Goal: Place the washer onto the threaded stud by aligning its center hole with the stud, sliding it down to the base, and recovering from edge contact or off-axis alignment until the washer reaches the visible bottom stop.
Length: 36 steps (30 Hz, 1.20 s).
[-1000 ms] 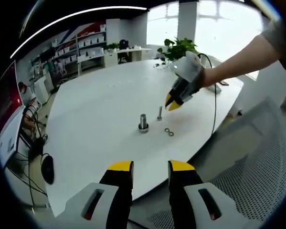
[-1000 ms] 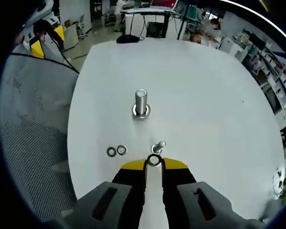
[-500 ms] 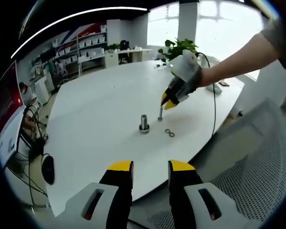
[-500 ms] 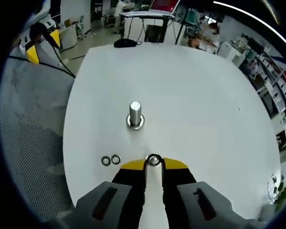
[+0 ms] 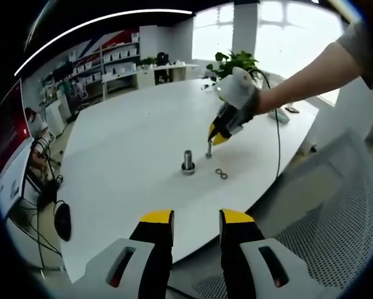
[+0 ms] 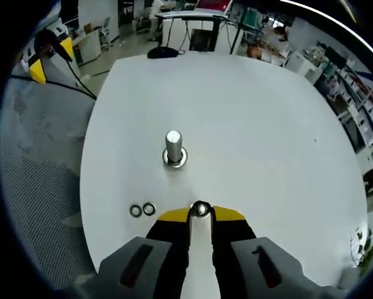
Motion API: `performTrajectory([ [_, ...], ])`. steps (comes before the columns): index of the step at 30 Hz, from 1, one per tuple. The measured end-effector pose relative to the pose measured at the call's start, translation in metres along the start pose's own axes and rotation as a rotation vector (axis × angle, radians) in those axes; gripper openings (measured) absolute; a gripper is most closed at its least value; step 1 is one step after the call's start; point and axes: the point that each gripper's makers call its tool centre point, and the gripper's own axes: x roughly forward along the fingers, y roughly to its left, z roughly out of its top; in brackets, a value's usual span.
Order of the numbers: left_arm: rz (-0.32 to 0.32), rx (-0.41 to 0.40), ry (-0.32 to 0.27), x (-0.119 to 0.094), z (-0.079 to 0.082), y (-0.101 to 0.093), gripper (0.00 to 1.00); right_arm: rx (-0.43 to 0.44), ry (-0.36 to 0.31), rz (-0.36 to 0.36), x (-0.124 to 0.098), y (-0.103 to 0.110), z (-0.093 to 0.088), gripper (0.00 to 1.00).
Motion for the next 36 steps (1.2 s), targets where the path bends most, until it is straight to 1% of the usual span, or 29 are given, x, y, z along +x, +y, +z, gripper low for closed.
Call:
performTrajectory([
  [5, -0.005, 0.003, 0.011, 0.001, -0.002, -0.001, 0.27, 0.009, 0.017, 0.014, 0.009, -0.001, -0.002, 0.14],
  [9, -0.006, -0.001, 0.008, 0.000, -0.001, -0.001, 0.27, 0.010, 0.032, 0.022, 0.016, 0.000, -0.004, 0.14],
  [12, -0.011, -0.002, 0.014, 0.001, -0.002, -0.002, 0.27, 0.017, 0.047, 0.029, 0.025, 0.002, -0.009, 0.14],
  [16, -0.013, 0.000, 0.021, 0.002, -0.004, -0.003, 0.27, 0.011, 0.067, 0.040, 0.033, 0.005, -0.013, 0.14],
  [21, -0.015, -0.004, 0.023, 0.002, -0.005, -0.002, 0.27, 0.024, 0.084, 0.047, 0.040, 0.004, -0.018, 0.14],
  [24, -0.016, -0.004, 0.024, 0.002, -0.005, -0.003, 0.27, 0.023, 0.087, 0.046, 0.039, 0.008, -0.018, 0.14],
  [26, -0.016, -0.006, 0.022, 0.002, -0.004, -0.002, 0.27, 0.011, 0.081, 0.043, 0.041, 0.006, -0.017, 0.14],
  [31, -0.014, -0.007, 0.026, 0.002, -0.005, -0.001, 0.27, 0.019, 0.077, 0.045, 0.042, 0.006, -0.015, 0.15],
  [36, -0.013, -0.010, 0.031, 0.002, -0.006, -0.001, 0.27, 0.019, 0.075, 0.034, 0.041, 0.005, -0.018, 0.17],
])
